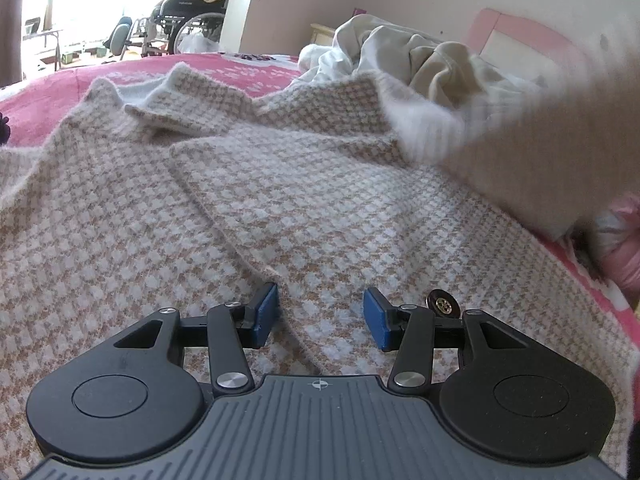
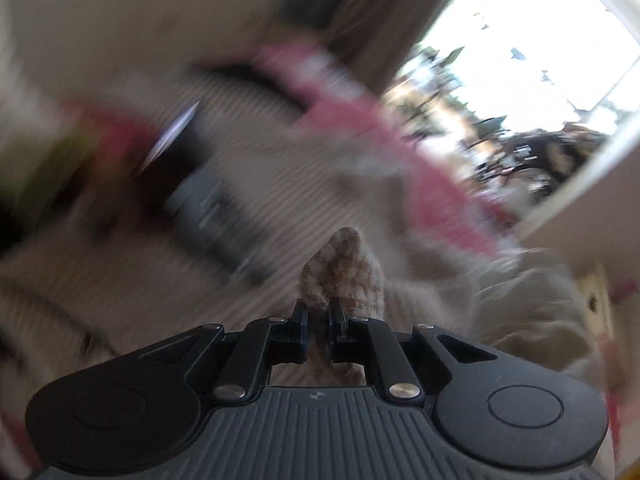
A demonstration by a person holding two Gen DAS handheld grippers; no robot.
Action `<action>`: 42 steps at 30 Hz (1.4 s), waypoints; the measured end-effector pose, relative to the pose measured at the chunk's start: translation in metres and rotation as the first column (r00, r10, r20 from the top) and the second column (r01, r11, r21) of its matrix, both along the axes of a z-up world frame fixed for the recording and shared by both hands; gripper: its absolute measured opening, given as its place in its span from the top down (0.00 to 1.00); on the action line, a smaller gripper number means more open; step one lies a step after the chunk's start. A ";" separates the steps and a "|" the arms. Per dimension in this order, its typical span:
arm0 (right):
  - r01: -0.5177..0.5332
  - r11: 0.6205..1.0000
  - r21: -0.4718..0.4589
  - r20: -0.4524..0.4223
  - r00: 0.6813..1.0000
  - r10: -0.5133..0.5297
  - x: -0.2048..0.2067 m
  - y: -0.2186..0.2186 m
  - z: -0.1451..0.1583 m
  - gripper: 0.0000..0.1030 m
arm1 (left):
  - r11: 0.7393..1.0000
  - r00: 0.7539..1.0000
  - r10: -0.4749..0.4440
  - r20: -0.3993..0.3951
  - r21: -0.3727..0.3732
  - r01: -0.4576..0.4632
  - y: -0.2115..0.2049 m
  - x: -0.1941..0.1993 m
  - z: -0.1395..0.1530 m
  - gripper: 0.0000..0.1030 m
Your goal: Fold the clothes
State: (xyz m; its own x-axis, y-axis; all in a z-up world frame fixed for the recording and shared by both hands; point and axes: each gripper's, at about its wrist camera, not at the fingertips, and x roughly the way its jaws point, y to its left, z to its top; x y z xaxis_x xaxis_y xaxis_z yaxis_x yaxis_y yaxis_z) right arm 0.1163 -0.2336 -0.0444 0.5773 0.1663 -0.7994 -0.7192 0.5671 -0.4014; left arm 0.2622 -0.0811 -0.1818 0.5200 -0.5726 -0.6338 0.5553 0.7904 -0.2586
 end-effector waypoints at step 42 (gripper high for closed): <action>0.942 0.100 0.320 -0.862 0.333 -0.382 -0.019 -0.159 -0.147 0.82 | 0.990 0.908 -0.141 -0.396 -0.072 0.122 -0.063 -0.081 0.011 0.64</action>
